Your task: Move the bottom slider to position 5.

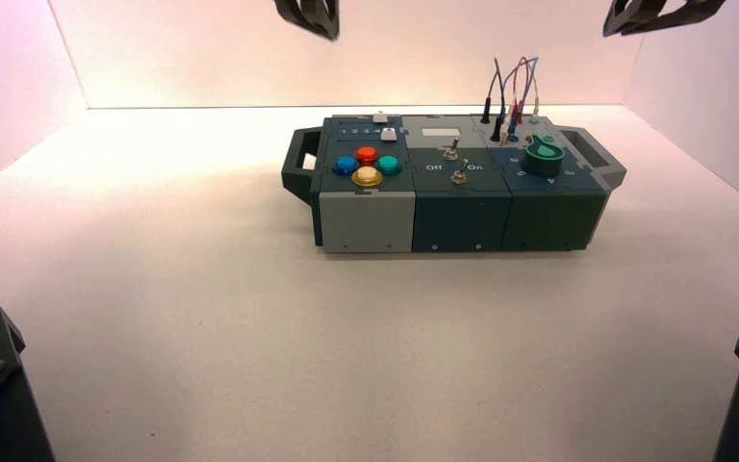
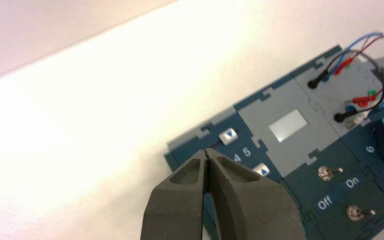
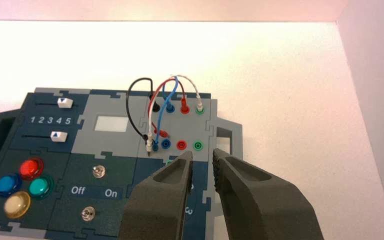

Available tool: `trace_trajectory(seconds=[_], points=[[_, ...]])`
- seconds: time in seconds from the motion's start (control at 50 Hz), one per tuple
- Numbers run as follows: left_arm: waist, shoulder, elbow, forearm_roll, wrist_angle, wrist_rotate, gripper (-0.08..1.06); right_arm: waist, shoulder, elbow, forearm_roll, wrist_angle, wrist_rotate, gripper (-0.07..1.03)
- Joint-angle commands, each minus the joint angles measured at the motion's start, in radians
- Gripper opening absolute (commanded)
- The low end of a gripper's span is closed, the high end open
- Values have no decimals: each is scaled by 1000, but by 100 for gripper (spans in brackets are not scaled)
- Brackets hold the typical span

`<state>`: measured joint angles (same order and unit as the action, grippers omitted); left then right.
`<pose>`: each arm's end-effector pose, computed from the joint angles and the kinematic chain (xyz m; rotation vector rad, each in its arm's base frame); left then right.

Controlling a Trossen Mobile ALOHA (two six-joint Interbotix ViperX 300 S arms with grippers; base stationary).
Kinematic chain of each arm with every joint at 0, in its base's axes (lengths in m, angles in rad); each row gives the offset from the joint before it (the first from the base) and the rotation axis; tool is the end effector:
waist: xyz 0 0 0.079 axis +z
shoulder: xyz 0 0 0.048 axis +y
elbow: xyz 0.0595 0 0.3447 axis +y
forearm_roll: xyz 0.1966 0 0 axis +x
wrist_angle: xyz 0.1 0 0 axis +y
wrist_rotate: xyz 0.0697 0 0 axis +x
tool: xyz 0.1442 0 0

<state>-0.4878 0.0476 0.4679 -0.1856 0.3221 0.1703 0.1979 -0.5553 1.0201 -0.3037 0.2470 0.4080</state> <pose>0.4161 -0.2349 0.1643 0.1740 0.8245 -0.5115 0.2943 0.0431 0.1807 0.0135 0.7003 0.0801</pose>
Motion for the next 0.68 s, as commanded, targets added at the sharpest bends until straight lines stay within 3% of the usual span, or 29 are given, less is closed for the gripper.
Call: trace_trajectory(seconds=[0.02, 0.28, 0.68], points=[[31, -57, 2, 5, -26, 15, -3, -5, -14, -17, -9, -11, -3, 24], [55, -69, 29, 5, -104, 29, -3, -5, -34, -11, -8, -5, -2, 24], [55, -64, 38, 3, -126, 32, -3, -5, -49, -6, -6, -5, -2, 24]])
